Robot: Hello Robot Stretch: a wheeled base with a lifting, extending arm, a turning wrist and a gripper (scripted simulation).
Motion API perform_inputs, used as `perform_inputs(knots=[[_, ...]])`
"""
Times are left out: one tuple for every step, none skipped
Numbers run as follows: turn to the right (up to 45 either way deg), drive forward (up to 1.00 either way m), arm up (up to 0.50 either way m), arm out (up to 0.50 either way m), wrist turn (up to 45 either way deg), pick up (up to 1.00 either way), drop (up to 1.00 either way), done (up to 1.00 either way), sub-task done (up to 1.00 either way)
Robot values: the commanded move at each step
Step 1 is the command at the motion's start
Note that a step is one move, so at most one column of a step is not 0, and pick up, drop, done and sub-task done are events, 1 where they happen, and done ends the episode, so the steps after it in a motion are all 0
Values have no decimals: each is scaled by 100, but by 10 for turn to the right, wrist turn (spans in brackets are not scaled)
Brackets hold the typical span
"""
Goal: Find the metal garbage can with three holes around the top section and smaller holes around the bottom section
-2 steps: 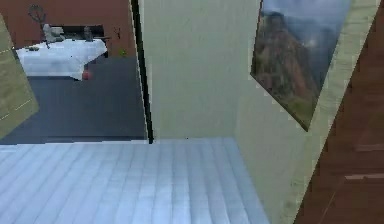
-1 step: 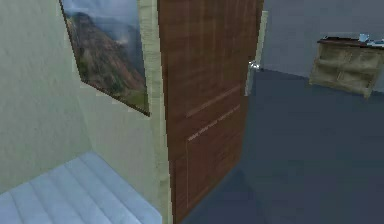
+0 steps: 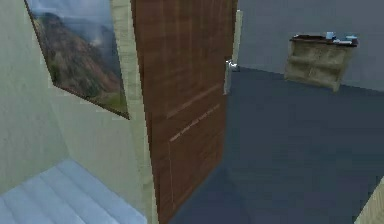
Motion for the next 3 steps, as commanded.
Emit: perform_inputs(knots=[[0, 30, 0, 0, 0, 0, 0, 0, 0], [330, 0, 0, 0, 0, 0, 0, 0, 0], [0, 45, 0, 0, 0, 0, 0, 0, 0]])
